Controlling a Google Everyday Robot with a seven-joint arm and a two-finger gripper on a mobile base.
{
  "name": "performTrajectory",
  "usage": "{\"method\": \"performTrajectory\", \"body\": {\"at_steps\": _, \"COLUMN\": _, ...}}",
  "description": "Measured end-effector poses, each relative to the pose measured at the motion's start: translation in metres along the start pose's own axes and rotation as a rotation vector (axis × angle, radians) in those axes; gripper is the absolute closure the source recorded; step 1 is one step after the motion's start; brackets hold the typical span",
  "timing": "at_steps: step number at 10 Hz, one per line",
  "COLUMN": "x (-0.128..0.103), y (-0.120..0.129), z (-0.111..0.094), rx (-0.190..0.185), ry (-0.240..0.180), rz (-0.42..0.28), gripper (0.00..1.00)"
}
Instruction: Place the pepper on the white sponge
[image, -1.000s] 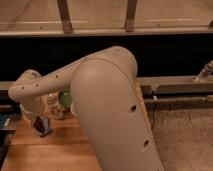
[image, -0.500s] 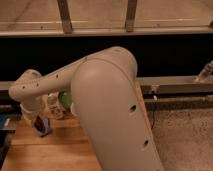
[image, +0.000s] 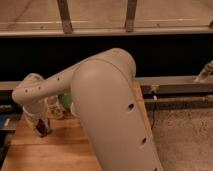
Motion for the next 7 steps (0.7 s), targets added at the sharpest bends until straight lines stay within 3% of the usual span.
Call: {"method": "performTrajectory", "body": {"at_steps": 7, "x": -0.020, "y": -0.025, "z": 0.033, "rx": -0.071, "ry": -0.062, "rz": -0.053, "gripper": 1.00}}
